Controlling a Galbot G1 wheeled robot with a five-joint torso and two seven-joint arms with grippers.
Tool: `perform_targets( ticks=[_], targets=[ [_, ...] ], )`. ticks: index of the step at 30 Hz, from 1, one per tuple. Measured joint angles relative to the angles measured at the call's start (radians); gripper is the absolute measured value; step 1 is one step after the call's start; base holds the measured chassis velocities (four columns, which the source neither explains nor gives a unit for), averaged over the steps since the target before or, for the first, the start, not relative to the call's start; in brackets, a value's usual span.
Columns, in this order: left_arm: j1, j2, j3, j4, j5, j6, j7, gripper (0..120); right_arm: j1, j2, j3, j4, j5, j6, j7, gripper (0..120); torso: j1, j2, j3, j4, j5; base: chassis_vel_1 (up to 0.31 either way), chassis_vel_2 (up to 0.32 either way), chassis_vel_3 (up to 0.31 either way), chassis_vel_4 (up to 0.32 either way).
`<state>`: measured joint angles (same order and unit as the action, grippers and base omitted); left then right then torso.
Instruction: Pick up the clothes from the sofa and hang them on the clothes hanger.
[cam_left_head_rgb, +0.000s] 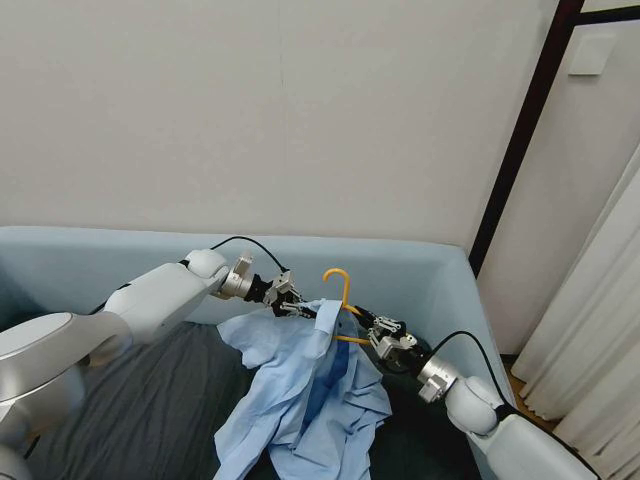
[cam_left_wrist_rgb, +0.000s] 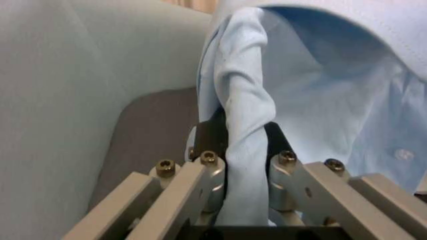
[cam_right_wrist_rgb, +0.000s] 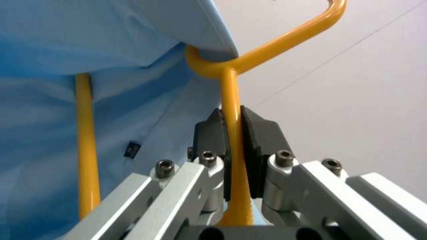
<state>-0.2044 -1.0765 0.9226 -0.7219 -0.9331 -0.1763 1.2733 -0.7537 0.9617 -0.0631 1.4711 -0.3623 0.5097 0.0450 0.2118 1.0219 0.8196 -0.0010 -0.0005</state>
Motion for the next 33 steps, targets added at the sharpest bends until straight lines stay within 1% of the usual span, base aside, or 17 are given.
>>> perform_targets(
  ticks=[9, 11, 12, 13, 14, 15, 17, 18, 20, 22, 23, 24, 28, 29, 31, 32, 33],
  targets=[
    [0.008, 0.028, -0.010, -0.021, -0.006, -0.015, -0.001, 5, -0.011, -0.008, -0.005, 0.024, 0.024, -0.009, -0.002, 5, 0.000, 0.000, 0.000, -0.0001, -0.0001, 0.000, 0.000, 0.000, 0.000],
    [0.010, 0.035, -0.014, -0.020, -0.007, -0.019, -0.002, 5, -0.014, -0.012, -0.008, 0.035, 0.043, -0.017, -0.002, 10, 0.000, 0.000, 0.000, -0.0001, 0.0000, 0.000, 0.000, 0.000, 0.000],
    [0.010, 0.035, -0.014, -0.020, -0.007, -0.019, -0.002, 5, -0.014, -0.012, -0.008, 0.035, 0.043, -0.017, -0.002, 10, 0.000, 0.000, 0.000, -0.0001, 0.0000, 0.000, 0.000, 0.000, 0.000],
    [0.013, 0.044, -0.019, -0.012, -0.006, -0.019, -0.008, 4, -0.017, -0.019, -0.008, 0.040, 0.067, -0.024, -0.001, 14, 0.000, 0.000, 0.000, -0.0005, -0.0003, 0.000, 0.000, 0.000, 0.000],
    [0.016, 0.047, -0.023, -0.011, -0.005, -0.019, -0.008, 3, -0.020, -0.023, -0.010, 0.047, 0.092, -0.031, 0.000, 20, 0.000, 0.000, 0.000, 0.0006, -0.0001, 0.000, 0.000, 0.000, 0.000],
    [0.020, 0.050, -0.027, -0.012, -0.005, -0.021, -0.008, 2, -0.023, -0.027, -0.014, 0.058, 0.117, -0.037, 0.000, 23, 0.000, 0.000, 0.000, -0.0001, -0.0002, 0.000, 0.000, 0.000, 0.000],
    [0.025, 0.058, -0.033, -0.012, -0.004, -0.023, -0.011, 2, -0.031, -0.040, -0.020, 0.074, 0.155, -0.045, -0.004, 30, 0.000, 0.000, 0.000, -0.0001, -0.0001, 0.000, 0.000, 0.000, 0.000],
    [0.025, 0.058, -0.033, -0.012, -0.004, -0.023, -0.011, 2, -0.031, -0.040, -0.020, 0.074, 0.155, -0.045, -0.004, 30, 0.000, 0.000, 0.000, -0.0001, -0.0001, 0.000, 0.000, 0.000, 0.000],
    [0.034, 0.065, -0.044, -0.013, -0.002, -0.027, -0.013, 2, -0.046, -0.051, -0.019, 0.101, 0.210, -0.046, -0.018, 41, 0.000, 0.000, 0.000, -0.0002, -0.0003, 0.000, 0.000, 0.000, 0.000],
    [0.042, 0.076, -0.054, -0.014, -0.001, -0.034, -0.020, 2, -0.085, -0.066, -0.011, 0.140, 0.276, -0.054, -0.024, 48, 0.000, 0.000, 0.000, -0.0001, -0.0002, 0.000, 0.000, 0.000, 0.000],
    [0.042, 0.076, -0.054, -0.014, -0.001, -0.034, -0.020, 2, -0.085, -0.066, -0.011, 0.140, 0.276, -0.054, -0.024, 48, 0.000, 0.000, 0.000, -0.0001, -0.0002, 0.000, 0.000, 0.000, 0.000],
    [0.045, 0.081, -0.059, -0.014, -0.001, -0.038, -0.024, 2, -0.114, -0.077, -0.008, 0.166, 0.320, -0.066, -0.025, 54, 0.000, 0.000, 0.000, -0.0001, -0.0001, 0.000, 0.000, 0.000, 0.000],
    [0.055, 0.095, -0.071, -0.011, -0.001, -0.049, -0.038, 2, -0.244, -0.119, -0.003, 0.279, 0.531, -0.155, -0.007, 71, 0.000, 0.000, 0.000, -0.0003, -0.0001, 0.000, 0.000, 0.000, 0.000],
    [0.055, 0.095, -0.071, -0.011, -0.001, -0.049, -0.038, 2, -0.244, -0.119, -0.003, 0.279, 0.531, -0.155, -0.007, 71, 0.000, 0.000, 0.000, -0.0003, -0.0001, 0.000, 0.000, 0.000, 0.000],
    [0.058, 0.093, -0.079, -0.014, -0.002, -0.050, -0.046, 2, -0.317, -0.126, -0.005, 0.318, 0.645, -0.203, 0.009, 81, 0.000, 0.000, 0.000, -0.0005, -0.0001, 0.000, 0.000, 0.000, 0.000],
    [0.058, 0.092, -0.079, -0.018, -0.002, -0.050, -0.047, 2, -0.334, -0.125, -0.006, 0.318, 0.668, -0.212, 0.010, 86, 0.000, 0.000, 0.000, -0.0004, -0.0001, 0.000, 0.000, 0.000, 0.000],
    [0.058, 0.092, -0.079, -0.018, -0.002, -0.050, -0.047, 2, -0.334, -0.125, -0.006, 0.318, 0.668, -0.212, 0.010, 86, 0.000, 0.000, 0.000, -0.0004, -0.0001, 0.000, 0.000, 0.000, 0.000]
  ],
)
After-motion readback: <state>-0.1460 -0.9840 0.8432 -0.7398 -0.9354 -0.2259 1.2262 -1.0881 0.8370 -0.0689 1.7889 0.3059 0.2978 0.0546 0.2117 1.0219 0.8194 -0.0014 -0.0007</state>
